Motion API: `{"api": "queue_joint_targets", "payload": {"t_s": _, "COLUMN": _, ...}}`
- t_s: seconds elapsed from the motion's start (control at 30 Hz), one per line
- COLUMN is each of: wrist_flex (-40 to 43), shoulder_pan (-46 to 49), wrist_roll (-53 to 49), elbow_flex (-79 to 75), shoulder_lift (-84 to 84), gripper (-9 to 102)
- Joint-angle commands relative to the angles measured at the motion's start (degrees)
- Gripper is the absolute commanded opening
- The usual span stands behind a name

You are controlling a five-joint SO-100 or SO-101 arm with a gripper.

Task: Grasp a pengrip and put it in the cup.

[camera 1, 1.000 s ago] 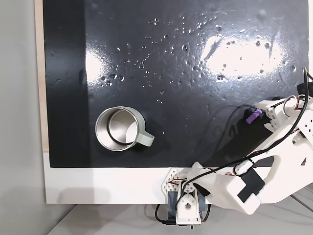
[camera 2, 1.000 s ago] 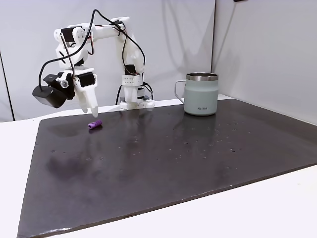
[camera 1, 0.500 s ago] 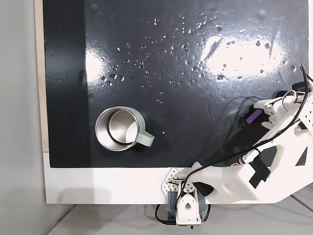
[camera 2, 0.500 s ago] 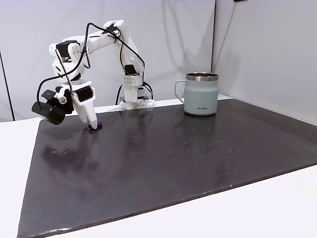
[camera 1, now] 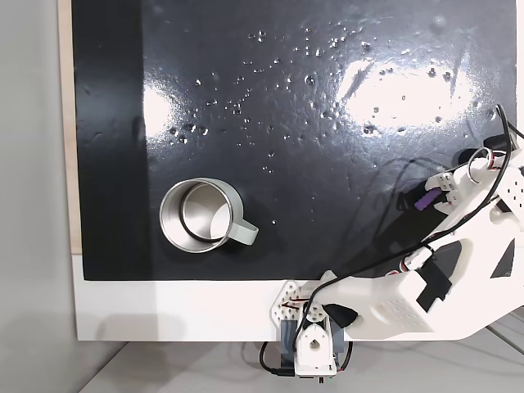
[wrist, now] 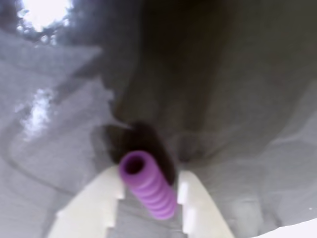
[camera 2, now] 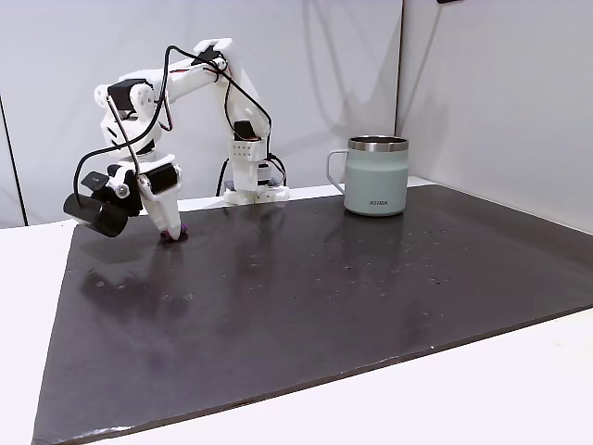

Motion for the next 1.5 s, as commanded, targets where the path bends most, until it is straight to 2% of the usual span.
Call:
{"api": "queue_joint_targets", "payload": {"t_s": 0.0, "wrist_flex": 0.79, "shoulder_pan": -0.97, "wrist_roll": -0.26, "elbow_flex": -0.88, "shoulder_lift": 1.23, "gripper": 9}}
{"api": "queue_joint_targets", "payload": {"t_s": 0.3, "wrist_flex": 1.93, "shoulder_pan": -1.58, "wrist_roll": -0.09, "elbow_flex": -0.79, "shoulder_lift": 4.22, "gripper": 3}}
{"api": "queue_joint_targets", "payload": {"t_s": 0.67, "wrist_flex": 11.34, "shoulder_pan": -11.87, "wrist_roll": 11.25, "elbow_flex": 1.32, "shoulder_lift": 22.94, "gripper": 0}}
{"api": "queue_joint_targets", "payload": {"t_s": 0.97, "wrist_flex": 14.77, "shoulder_pan": -25.66, "wrist_roll": 20.83, "elbow_flex": 15.56, "shoulder_lift": 50.1, "gripper": 0}}
{"api": "queue_joint_targets", "payload": {"t_s": 1.13, "wrist_flex": 16.08, "shoulder_pan": -37.09, "wrist_roll": 29.0, "elbow_flex": 17.75, "shoulder_lift": 65.3, "gripper": 0}}
{"api": "queue_joint_targets", "payload": {"t_s": 1.27, "wrist_flex": 16.08, "shoulder_pan": -47.9, "wrist_roll": 38.58, "elbow_flex": 17.84, "shoulder_lift": 70.49, "gripper": 0}}
{"api": "queue_joint_targets", "payload": {"t_s": 1.47, "wrist_flex": 16.0, "shoulder_pan": -61.7, "wrist_roll": 51.86, "elbow_flex": 17.49, "shoulder_lift": 69.52, "gripper": 0}}
